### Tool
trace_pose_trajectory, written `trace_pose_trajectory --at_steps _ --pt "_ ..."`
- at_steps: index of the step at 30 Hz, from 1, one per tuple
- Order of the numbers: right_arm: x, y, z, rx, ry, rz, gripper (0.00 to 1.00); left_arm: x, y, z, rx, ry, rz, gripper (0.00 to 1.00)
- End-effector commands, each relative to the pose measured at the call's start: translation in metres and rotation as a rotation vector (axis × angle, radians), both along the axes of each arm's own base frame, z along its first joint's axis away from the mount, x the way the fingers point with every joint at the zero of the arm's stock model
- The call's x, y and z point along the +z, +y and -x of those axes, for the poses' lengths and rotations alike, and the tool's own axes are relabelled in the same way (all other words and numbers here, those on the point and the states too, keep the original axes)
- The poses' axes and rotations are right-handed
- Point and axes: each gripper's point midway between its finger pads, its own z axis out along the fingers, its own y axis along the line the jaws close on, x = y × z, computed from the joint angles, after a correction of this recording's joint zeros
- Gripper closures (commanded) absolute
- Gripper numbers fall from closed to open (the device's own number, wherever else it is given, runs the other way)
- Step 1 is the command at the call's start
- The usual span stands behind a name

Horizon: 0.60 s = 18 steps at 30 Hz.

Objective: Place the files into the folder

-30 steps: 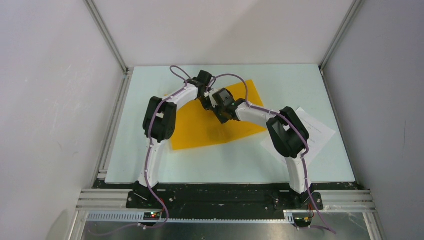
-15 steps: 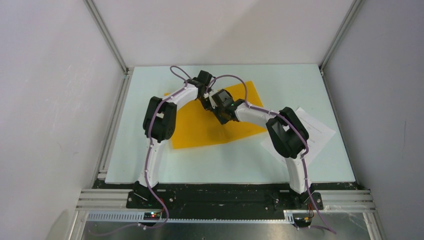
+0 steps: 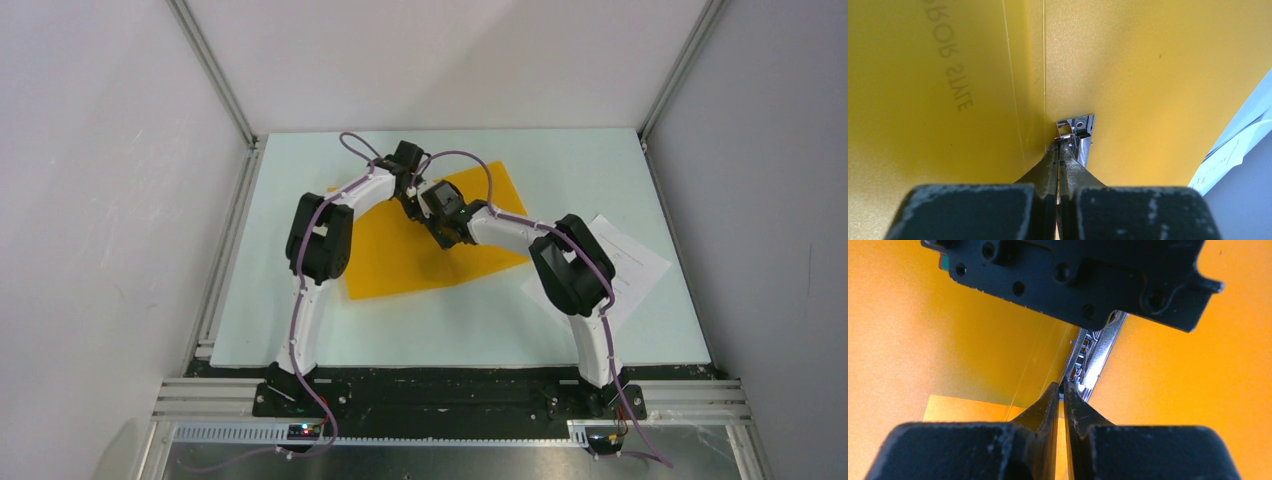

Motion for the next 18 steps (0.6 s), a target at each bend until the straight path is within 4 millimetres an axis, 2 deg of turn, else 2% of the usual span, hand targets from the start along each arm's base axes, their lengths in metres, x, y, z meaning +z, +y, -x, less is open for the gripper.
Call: trace_pose_trajectory --at_steps 1,8,12,18 --pt "-0.057 -0.029 0.030 -0.016 0.135 0.163 0.89 -0.023 0.004 0.011 0.009 0.051 -0.038 1.00" --pt "-0.059 -0.040 0.033 -0.047 0.137 0.202 0.90 -0.024 0.005 0.015 0.001 0.058 -0.039 1.00" --pt "-0.061 -0.059 0.035 -0.050 0.147 0.261 0.91 -0.024 0.007 0.015 -0.006 0.058 -0.037 1.00" --pt "-0.064 -0.063 0.047 -0.029 0.199 0.283 0.90 -0.024 0.006 0.014 -0.033 0.049 -0.040 1.00"
